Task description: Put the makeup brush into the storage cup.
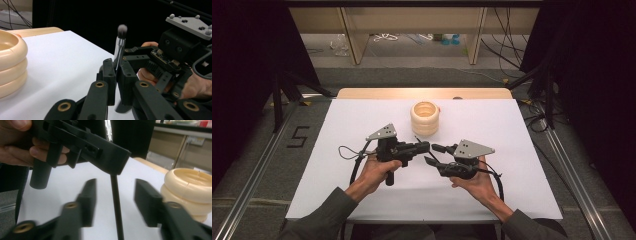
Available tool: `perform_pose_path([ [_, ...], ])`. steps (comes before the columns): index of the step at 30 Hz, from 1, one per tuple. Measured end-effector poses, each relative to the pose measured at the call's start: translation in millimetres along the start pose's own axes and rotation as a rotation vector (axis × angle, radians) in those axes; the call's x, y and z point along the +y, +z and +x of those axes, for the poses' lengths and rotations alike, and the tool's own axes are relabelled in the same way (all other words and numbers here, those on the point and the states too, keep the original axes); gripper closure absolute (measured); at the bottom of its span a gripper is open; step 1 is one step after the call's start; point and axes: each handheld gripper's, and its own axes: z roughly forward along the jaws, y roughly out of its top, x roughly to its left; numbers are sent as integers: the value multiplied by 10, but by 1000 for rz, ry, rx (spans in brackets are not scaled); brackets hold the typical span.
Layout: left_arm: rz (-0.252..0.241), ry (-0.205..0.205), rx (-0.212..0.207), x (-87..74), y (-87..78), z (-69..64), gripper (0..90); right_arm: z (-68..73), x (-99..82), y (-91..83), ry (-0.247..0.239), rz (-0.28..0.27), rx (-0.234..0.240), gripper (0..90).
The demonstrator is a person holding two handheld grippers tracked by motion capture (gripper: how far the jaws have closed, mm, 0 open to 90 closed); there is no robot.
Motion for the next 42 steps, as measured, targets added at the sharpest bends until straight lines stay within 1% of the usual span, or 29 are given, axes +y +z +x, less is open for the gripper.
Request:
perform_pose_path([
  [2, 10, 15, 16, 6, -6, 8, 848, -6, -3, -2, 2, 22, -6, 419],
  [3, 16, 26, 23, 9, -12, 11, 848, -3, -10, 4, 10, 28, 3, 402],
  [6, 19, 27, 36, 14, -22, 16, 848, 4, -7, -13, 14, 48, -15, 358],
  [7, 20, 32, 41, 18, -25, 19, 848, -3, 0, -22, 5, 52, -16, 341],
  [10, 28, 52, 50, 36, -38, 26, 848, -1, 0, -38, 18, 64, -20, 315],
  [11, 33, 61, 59, 42, -44, 32, 848, -7, -2, -42, 12, 69, -22, 303],
  [13, 37, 62, 77, 51, -55, 39, 847, 1, -6, -53, 26, 81, -29, 293],
  [15, 41, 67, 90, 65, -65, 52, 848, 2, -7, -70, 29, 98, -33, 273],
  [17, 43, 73, 106, 83, -74, 56, 848, 2, -13, -86, 30, 111, -41, 253],
  [18, 48, 84, 111, 95, -79, 61, 848, -1, -16, -97, 16, 114, -56, 245],
  [21, 48, 91, 133, 128, -86, 74, 848, -13, -36, -133, 24, 121, -76, 230],
  [22, 49, 93, 140, 134, -90, 76, 848, -19, -37, -160, 38, 135, -78, 229],
  [23, 57, 105, 151, 148, -99, 84, 848, -21, -39, -172, 49, 138, -77, 231],
  [24, 55, 100, 158, 155, -104, 91, 848, -23, -44, -181, 59, 133, -78, 230],
  [25, 53, 100, 161, 162, -109, 105, 848, -28, -44, -198, 68, 143, -79, 229],
  [26, 55, 103, 174, 169, -116, 118, 847, -34, -45, -220, 64, 145, -90, 229],
  [27, 58, 99, 185, 173, -120, 128, 847, -35, -54, -222, 77, 137, -83, 227],
  [28, 59, 105, 192, 178, -124, 148, 847, -37, -56, -243, 81, 148, -95, 222],
  [29, 61, 105, 196, 185, -128, 165, 847, -40, -68, -243, 88, 136, -90, 221],
  [30, 62, 103, 206, 189, -130, 179, 847, -40, -71, -260, 92, 150, -100, 220],
  [31, 66, 110, 210, 198, -130, 196, 847, -44, -82, -271, 85, 152, -113, 217],
  [32, 66, 107, 218, 207, -128, 202, 847, -52, -89, -281, 74, 153, -117, 217],
  [34, 71, 107, 229, 238, -125, 220, 847, -40, -101, -306, 93, 169, -110, 217],
  [35, 72, 117, 240, 259, -123, 230, 848, -35, -107, -314, 95, 171, -106, 216],
  [36, 74, 120, 243, 281, -122, 242, 848, -36, -110, -329, 86, 172, -118, 215],
  [38, 80, 121, 254, 319, -117, 265, 847, -33, -117, -355, 95, 181, -118, 210],
  [39, 84, 124, 263, 340, -118, 275, 847, -32, -121, -375, 97, 183, -134, 197],
  [40, 86, 122, 259, 359, -118, 293, 847, -38, -131, -383, 101, 184, -142, 188],
  [42, 86, 120, 275, 388, -116, 312, 847, -47, -145, -412, 113, 194, -148, 185],
])
